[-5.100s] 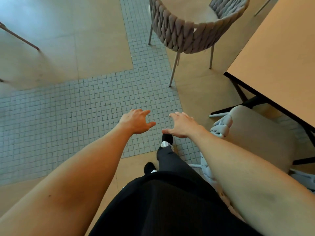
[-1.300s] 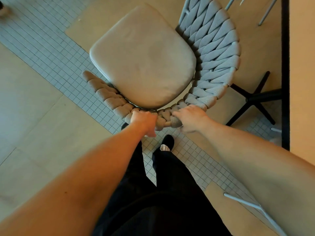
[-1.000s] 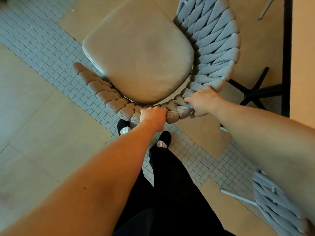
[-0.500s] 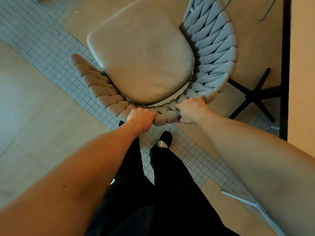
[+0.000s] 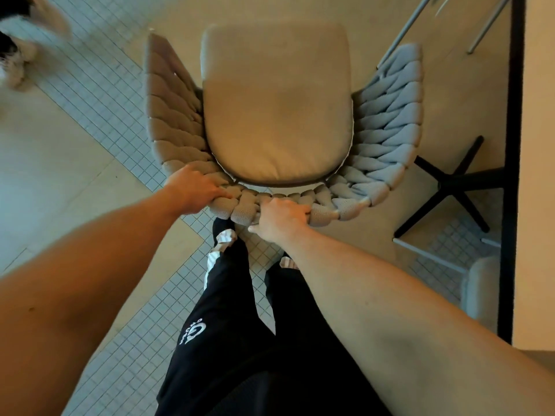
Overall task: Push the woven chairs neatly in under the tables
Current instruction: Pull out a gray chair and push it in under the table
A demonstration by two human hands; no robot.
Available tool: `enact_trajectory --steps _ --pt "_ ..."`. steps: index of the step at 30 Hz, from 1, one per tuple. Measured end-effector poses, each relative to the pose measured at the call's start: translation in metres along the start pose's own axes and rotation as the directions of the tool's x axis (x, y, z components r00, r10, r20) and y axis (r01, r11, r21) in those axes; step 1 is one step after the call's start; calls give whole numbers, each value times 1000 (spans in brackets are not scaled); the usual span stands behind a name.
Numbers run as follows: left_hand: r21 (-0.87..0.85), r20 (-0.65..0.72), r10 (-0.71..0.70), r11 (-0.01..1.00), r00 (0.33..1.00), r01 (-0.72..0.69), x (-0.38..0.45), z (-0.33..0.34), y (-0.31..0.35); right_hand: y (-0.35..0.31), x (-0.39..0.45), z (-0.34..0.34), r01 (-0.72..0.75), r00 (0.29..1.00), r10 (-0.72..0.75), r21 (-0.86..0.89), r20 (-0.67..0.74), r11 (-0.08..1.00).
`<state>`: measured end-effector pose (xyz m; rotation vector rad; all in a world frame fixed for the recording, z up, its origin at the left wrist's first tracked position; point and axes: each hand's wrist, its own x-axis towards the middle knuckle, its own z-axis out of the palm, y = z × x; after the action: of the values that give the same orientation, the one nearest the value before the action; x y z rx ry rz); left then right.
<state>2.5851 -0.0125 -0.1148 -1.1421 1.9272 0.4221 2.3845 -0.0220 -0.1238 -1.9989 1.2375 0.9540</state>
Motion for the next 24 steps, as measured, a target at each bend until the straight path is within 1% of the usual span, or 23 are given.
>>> enact_trajectory --steps 2,3,4,7,9,11,14,17,20,22,24 --pt "10 -1 -13 1000 1000 13 2 1 0 2 -1 -3 45 999 -45 -19 4 999" --pt "-13 -1 -25 1000 1000 25 4 0 2 6 -3 -5 83 997 -83 -36 2 996" --pt "-54 3 -35 998 999 35 6 0 6 12 -3 -5 124 992 -124 -58 0 991" --pt "-186 95 -50 980 994 67 15 -6 19 36 -5 -9 225 974 -224 -112 17 968" --pt "-246 116 -46 966 992 74 19 -15 25 56 -4 -11 266 964 -261 -164 51 950" --pt "-300 116 -15 953 993 49 22 -26 37 77 -2 -14 286 958 -278 -242 64 927" --pt "-401 70 15 916 997 14 29 -44 69 105 2 -18 273 962 -252 -343 107 899" --pt "-521 29 -7 853 1000 21 41 -59 102 130 4 -26 251 967 -207 -431 145 867" --pt "-618 13 -46 785 999 44 51 -72 127 149 1 -38 223 973 -169 -459 156 860" --pt "-642 18 -74 763 997 68 55 -79 138 160 -1 -45 213 975 -151 -493 164 843" --pt "-640 9 -109 763 994 90 58 -82 145 172 0 -47 193 980 -129 -534 154 824"
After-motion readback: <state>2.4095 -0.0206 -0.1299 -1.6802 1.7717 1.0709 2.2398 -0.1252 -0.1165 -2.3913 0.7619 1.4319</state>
